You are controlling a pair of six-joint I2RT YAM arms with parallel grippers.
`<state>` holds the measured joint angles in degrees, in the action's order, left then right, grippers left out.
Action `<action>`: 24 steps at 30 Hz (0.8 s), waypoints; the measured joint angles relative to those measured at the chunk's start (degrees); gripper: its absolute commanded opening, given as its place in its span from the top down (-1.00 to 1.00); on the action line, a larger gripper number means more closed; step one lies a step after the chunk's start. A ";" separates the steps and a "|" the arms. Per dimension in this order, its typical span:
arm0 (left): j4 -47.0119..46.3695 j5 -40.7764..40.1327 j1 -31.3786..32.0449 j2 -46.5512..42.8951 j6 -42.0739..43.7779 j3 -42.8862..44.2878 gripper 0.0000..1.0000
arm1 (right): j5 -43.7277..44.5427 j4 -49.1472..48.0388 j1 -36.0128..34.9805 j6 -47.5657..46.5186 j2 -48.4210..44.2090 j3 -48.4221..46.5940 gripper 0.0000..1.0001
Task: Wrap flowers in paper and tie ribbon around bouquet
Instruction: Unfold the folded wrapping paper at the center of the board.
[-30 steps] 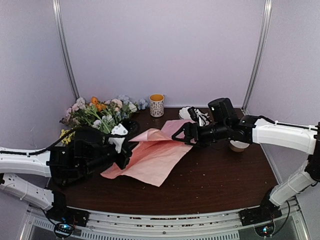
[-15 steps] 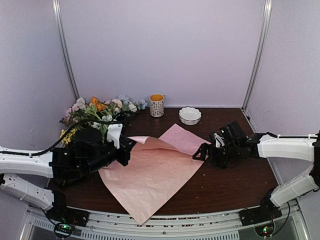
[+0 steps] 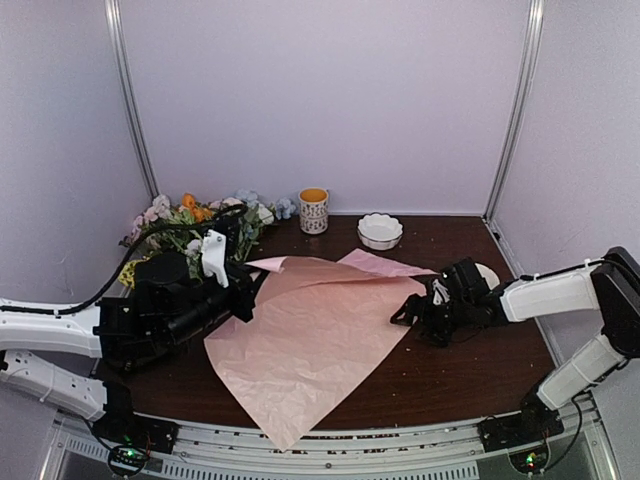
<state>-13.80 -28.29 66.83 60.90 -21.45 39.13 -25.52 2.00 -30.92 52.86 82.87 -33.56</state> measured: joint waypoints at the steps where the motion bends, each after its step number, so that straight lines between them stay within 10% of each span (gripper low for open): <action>1: -1.20 0.02 -0.17 -0.61 -0.70 -0.59 1.00 | -0.50 -1.73 -0.07 0.46 1.40 -0.55 -0.73; 24: -11.78 4.04 -3.76 -3.52 -7.76 -5.97 1.00 | -5.68 -16.70 -4.07 6.91 22.99 -20.79 -0.59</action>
<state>-25.58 -24.25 63.07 57.39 -29.21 33.17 -31.20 -14.70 -34.98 59.77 105.86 -54.35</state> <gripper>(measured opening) 0.013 0.787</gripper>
